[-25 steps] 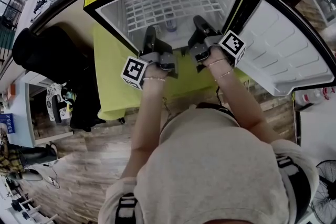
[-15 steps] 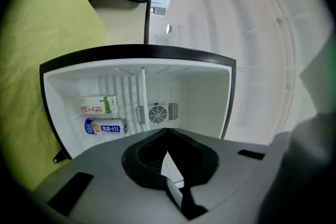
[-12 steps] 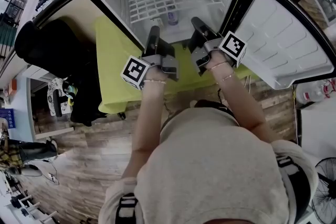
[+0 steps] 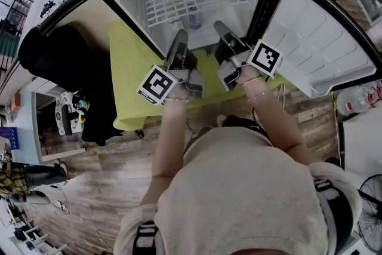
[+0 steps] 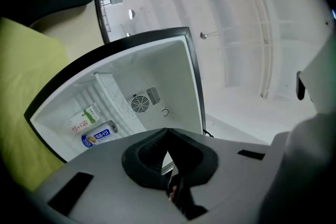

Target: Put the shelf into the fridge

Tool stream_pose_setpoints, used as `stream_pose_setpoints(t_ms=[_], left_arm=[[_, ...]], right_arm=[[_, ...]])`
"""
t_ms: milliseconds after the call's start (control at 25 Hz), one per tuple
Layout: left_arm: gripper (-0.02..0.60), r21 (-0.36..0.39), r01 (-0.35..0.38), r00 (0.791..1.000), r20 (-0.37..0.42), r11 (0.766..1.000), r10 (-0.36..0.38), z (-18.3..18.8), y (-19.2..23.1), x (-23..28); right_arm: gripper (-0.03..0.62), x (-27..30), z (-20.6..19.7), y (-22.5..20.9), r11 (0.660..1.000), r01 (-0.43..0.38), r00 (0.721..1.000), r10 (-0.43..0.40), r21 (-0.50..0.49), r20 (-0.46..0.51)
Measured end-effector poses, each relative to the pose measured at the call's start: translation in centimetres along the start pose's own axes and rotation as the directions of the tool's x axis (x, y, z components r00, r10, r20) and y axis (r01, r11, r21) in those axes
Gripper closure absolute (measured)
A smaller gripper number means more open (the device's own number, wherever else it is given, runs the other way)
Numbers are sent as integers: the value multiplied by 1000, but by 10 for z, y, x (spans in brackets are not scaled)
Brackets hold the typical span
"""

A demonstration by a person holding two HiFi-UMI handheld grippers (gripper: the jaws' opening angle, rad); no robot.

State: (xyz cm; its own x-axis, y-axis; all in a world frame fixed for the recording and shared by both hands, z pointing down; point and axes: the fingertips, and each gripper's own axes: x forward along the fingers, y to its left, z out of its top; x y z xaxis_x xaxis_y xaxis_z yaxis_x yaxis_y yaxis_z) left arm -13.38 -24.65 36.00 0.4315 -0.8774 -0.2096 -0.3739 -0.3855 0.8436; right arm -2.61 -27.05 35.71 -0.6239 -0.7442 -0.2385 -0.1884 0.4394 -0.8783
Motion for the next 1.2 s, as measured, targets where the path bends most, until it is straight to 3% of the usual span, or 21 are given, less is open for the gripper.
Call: stream_pose_setpoints(t_ms=[120,280,440,560,680,840,920,1080,1200], left_arm=[[581,148,38,998,-54,988,-30,-2,-13,1],[581,391,67,989,-145,918,-11,-13,-23,1],[581,455,77,979,-203,887,19,-24,-25,2],[581,508,80,966,-251,858,59,-32,-22,1],[581,589,76,951,-284,804,119,-36,-18,0],[581,733,81,934,-292,675,205,-38,-18,-5],[581,773,96,929,-295,628,222,-39,-21,-6],[581,803,128,923,-311,582,226,-43,-25,-9],[571,805,147,923,-321,575,213,-47,-27,-12]], right_arm=[[591,-3,0,3,998,23,999,-24,-66,-25],[588,-7,-5,5,990,45,996,-54,-133,-71],[588,-10,-9,6,970,66,987,-97,-232,-125],[588,-11,-14,9,934,54,977,-122,-352,-173],[588,-12,-18,10,873,44,966,-161,-486,-201],[586,-15,-22,13,775,16,952,-205,-632,-227],[585,-15,-27,17,699,-20,943,-225,-715,-246],[585,-16,-36,22,549,-80,924,-272,-832,-268],[585,-17,-44,27,494,-127,917,-273,-860,-292]])
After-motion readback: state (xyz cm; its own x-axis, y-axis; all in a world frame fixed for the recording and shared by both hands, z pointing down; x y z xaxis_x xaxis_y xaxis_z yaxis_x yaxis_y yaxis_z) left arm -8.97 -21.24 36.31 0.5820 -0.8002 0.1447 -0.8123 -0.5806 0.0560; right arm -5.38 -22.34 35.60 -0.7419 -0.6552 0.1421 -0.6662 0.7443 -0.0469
